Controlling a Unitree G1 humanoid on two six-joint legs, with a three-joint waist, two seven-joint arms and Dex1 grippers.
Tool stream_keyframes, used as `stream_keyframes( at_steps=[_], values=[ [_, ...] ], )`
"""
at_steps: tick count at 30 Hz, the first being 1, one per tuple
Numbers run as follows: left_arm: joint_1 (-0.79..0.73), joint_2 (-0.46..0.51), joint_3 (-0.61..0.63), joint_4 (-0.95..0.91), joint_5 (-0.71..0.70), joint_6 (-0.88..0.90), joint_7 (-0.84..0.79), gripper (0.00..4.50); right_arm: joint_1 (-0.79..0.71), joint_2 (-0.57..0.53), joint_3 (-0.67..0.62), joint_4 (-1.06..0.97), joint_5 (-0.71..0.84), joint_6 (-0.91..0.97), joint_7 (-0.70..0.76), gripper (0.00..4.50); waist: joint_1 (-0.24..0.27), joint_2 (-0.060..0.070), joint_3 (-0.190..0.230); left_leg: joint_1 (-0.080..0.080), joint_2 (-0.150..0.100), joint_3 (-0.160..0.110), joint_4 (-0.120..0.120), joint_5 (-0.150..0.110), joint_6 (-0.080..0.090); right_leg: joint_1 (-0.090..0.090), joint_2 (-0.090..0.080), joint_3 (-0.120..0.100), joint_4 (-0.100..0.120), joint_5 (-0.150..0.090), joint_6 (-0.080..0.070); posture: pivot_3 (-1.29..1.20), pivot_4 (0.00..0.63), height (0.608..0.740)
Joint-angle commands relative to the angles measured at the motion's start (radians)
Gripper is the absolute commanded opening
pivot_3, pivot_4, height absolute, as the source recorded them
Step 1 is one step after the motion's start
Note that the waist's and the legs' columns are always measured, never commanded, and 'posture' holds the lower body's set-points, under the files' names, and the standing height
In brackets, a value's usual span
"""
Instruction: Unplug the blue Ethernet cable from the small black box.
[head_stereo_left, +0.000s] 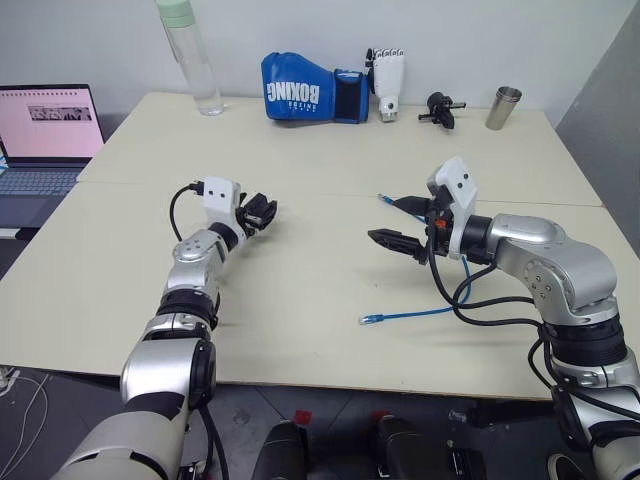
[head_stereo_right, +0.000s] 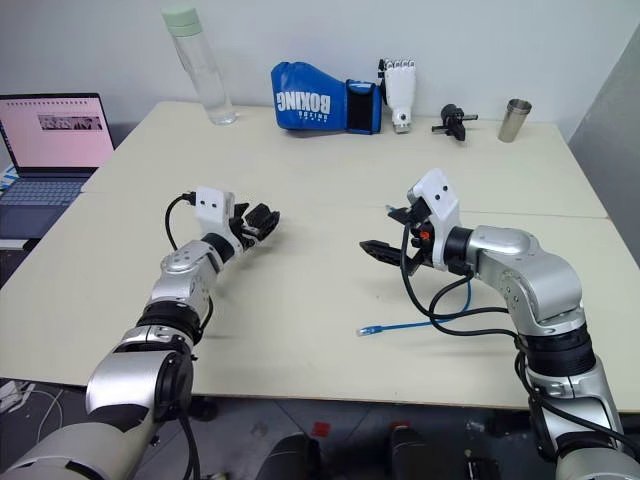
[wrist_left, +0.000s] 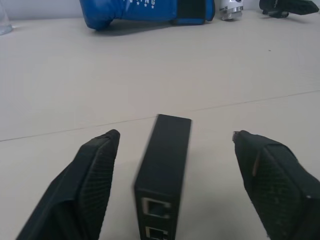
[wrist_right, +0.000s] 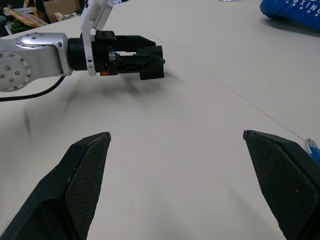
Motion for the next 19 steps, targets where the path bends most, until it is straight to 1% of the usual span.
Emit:
stream_keyframes(
  at_steps=[1, 4, 6, 9, 12, 15, 19],
  values=[
    [-0.032, 0.067, -0.001, -0.198, -0.027, 0.093, -0.092, 4.49, -0.011, -0.023, -0.043, -0.036, 0.016, 0.016, -0.006, 4.50, 0.000, 0.000, 0.000, 0.000, 0.000, 0.000, 0.000, 0.000, 0.000, 0.000, 0.000, 0.000, 0.000, 0.000, 0.000, 0.00, 0.150, 0.740],
    [-0.019, 0.145, -0.018, -0.373, -0.043, 0.241, -0.187, 4.49, -0.008, -0.048, -0.068, -0.064, 0.046, 0.060, 0.001, 4.50, -0.002, 0.000, 0.000, 0.000, 0.000, 0.000, 0.000, 0.000, 0.000, 0.000, 0.000, 0.000, 0.000, 0.000, 0.000, 0.00, 0.150, 0.740],
    [-0.005, 0.217, -0.050, -0.453, -0.025, 0.324, -0.256, 4.49, -0.006, -0.086, -0.086, -0.080, 0.068, 0.084, 0.027, 4.50, -0.003, 0.000, 0.000, 0.000, 0.001, 0.000, -0.001, 0.000, 0.000, 0.000, 0.000, 0.000, 0.000, 0.000, 0.000, 0.00, 0.150, 0.740],
    [0.052, 0.339, -0.094, -0.556, -0.040, 0.409, -0.437, 4.49, 0.003, -0.166, -0.115, -0.074, 0.082, 0.110, 0.065, 4.50, -0.004, 0.000, 0.000, 0.002, 0.000, 0.001, -0.001, 0.000, 0.000, 0.001, 0.000, 0.001, 0.000, 0.000, 0.000, 0.00, 0.150, 0.740],
    [0.118, 0.440, -0.095, -0.640, -0.086, 0.488, -0.581, 4.49, 0.020, -0.247, -0.137, -0.056, 0.096, 0.123, 0.110, 4.50, -0.005, 0.000, 0.000, 0.003, 0.001, 0.002, -0.002, 0.000, 0.000, 0.001, 0.000, 0.001, 0.000, -0.001, 0.000, 0.00, 0.150, 0.740],
    [0.180, 0.514, -0.100, -0.685, -0.095, 0.526, -0.663, 4.49, 0.049, -0.307, -0.147, -0.039, 0.117, 0.132, 0.162, 4.50, -0.004, 0.000, 0.000, 0.003, 0.001, 0.001, -0.002, 0.000, 0.000, 0.001, 0.001, 0.001, 0.000, -0.001, -0.001, 0.00, 0.150, 0.740],
    [0.270, 0.576, -0.085, -0.728, -0.124, 0.534, -0.755, 4.49, 0.109, -0.334, -0.155, -0.019, 0.105, 0.109, 0.178, 4.50, -0.003, 0.000, 0.000, 0.003, 0.002, 0.001, -0.001, 0.000, 0.000, 0.001, 0.001, 0.001, 0.000, -0.002, -0.001, 0.00, 0.150, 0.740]
  ],
)
